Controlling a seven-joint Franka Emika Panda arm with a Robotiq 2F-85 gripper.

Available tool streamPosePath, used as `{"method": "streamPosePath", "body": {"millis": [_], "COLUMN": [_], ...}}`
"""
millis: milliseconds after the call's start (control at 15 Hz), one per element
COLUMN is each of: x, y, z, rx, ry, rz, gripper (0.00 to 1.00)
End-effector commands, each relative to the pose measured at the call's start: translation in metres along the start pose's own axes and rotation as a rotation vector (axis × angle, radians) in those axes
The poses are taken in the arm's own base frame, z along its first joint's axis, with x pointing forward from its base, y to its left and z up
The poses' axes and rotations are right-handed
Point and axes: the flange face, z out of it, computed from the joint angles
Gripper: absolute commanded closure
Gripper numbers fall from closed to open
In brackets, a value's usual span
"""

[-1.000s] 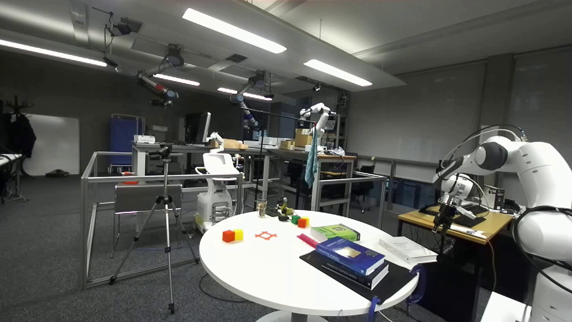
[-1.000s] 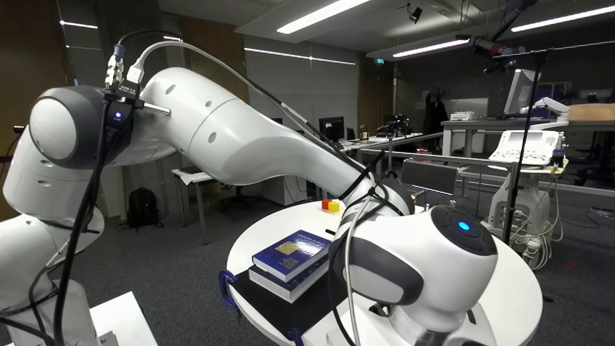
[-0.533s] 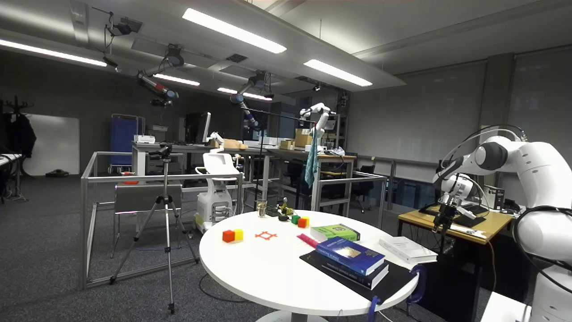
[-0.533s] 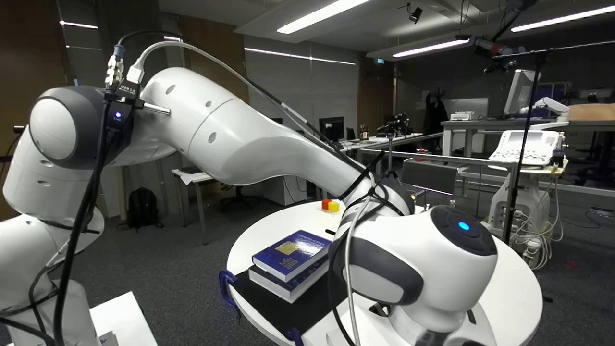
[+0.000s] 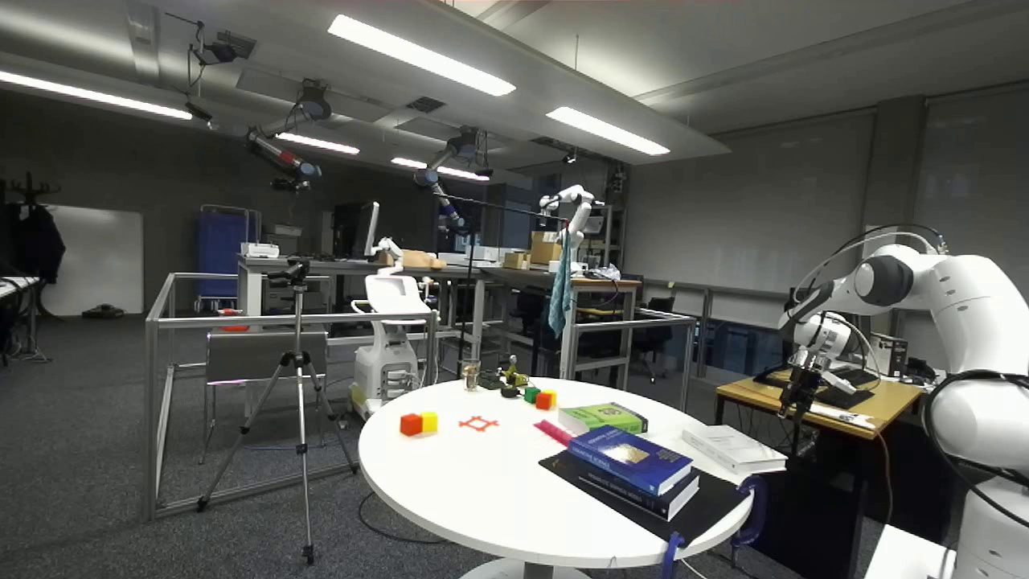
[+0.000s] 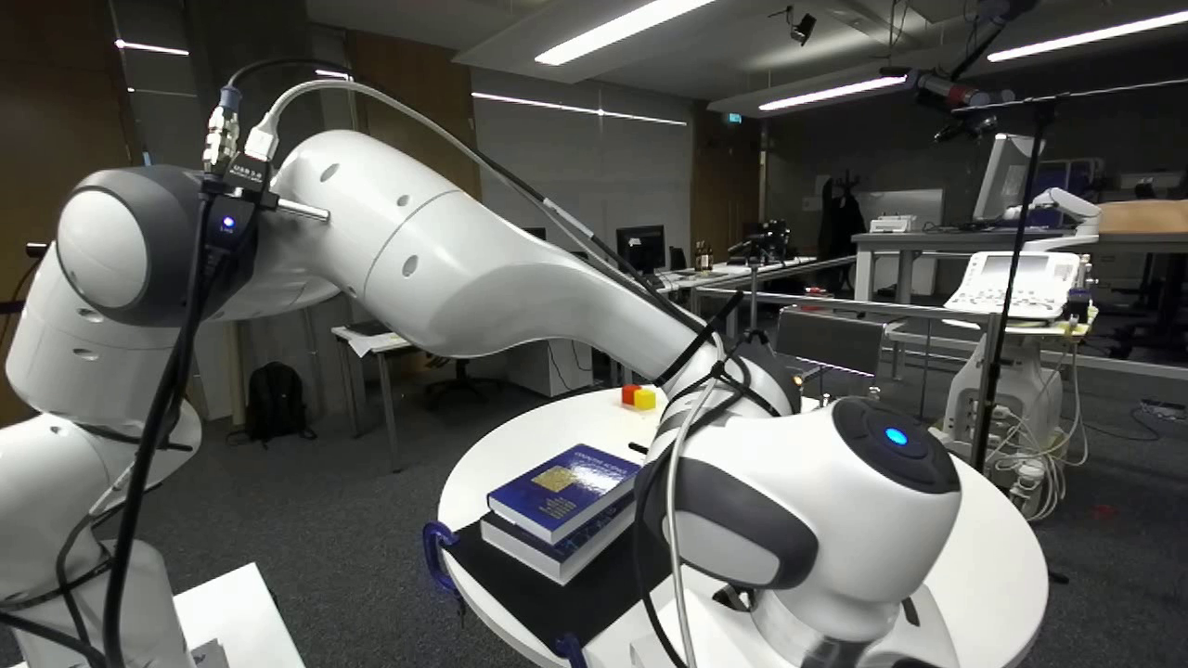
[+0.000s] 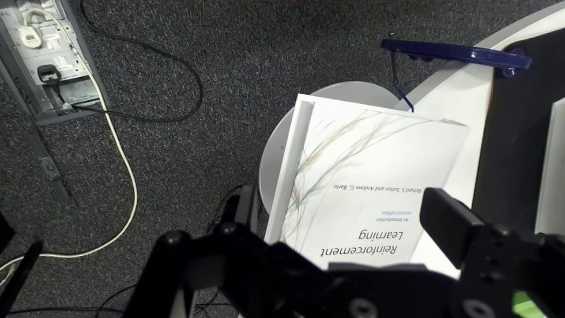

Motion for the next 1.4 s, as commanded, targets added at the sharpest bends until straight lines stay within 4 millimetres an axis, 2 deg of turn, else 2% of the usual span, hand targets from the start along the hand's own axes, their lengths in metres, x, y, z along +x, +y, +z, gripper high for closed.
{"method": "streamPosePath", "body": {"millis": [0,467,600,1067,1333], "x": [0.001,0.003,0.006,0.013,0.011], "y": [0.0,0.002,0.005,0.035,0.054], "z": [0.0,-0.001,-0.007,-0.038,-0.047], "rx": [0.001,0.01,0.017,0.03,0.085], "ry": [0.0,0.021,0.039,0.108,0.118], "rz": [0.0,0.007,0.023,0.086,0.138], "gripper": [0.0,0.0,0.0,0.0,0.0]}}
